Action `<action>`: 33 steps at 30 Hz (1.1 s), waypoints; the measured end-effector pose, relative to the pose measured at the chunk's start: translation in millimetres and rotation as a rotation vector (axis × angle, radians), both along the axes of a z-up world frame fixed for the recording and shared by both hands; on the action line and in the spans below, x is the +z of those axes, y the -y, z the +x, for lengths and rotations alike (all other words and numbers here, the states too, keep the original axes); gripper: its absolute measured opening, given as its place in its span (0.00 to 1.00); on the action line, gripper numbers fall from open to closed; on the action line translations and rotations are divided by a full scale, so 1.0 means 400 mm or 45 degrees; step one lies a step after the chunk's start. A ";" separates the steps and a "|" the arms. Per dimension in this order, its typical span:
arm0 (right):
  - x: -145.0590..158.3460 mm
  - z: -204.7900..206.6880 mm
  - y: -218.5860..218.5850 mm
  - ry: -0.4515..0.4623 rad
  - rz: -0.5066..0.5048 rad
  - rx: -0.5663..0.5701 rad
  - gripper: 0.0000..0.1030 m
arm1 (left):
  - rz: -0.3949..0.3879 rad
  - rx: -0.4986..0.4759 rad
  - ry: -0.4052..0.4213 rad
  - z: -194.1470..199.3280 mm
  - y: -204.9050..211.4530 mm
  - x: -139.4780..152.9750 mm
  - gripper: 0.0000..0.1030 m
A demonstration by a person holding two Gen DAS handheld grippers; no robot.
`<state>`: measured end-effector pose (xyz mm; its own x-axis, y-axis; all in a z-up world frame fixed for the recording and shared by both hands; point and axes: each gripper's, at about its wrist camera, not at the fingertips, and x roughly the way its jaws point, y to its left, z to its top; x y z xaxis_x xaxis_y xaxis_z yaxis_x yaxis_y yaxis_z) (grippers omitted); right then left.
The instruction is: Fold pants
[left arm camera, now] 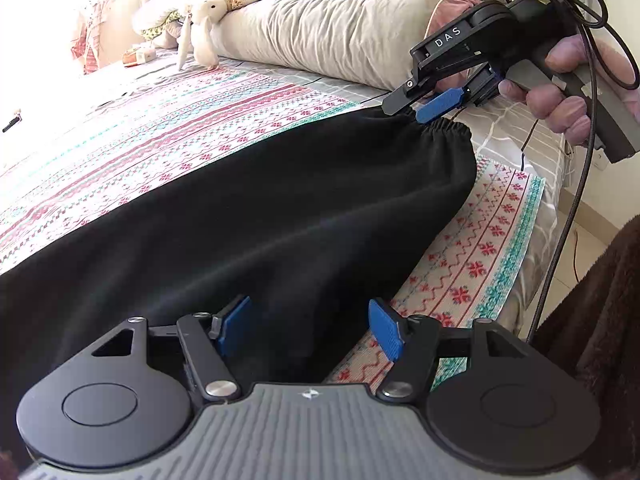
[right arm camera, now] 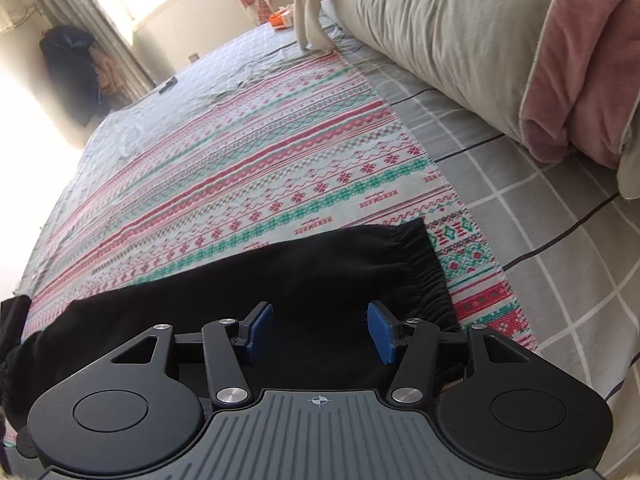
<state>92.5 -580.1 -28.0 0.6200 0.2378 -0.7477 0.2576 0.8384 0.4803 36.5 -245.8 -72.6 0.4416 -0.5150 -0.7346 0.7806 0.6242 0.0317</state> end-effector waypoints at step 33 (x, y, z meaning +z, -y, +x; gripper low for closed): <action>-0.009 0.083 -0.401 0.010 -0.121 0.613 0.50 | -0.194 0.010 -0.075 0.043 -0.268 0.007 0.65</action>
<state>125.8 -419.5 -31.7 0.4619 0.4301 -0.7756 -0.1736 0.9015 0.3965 53.8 -138.8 -69.7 0.4044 -0.6193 -0.6730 0.7736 0.6241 -0.1094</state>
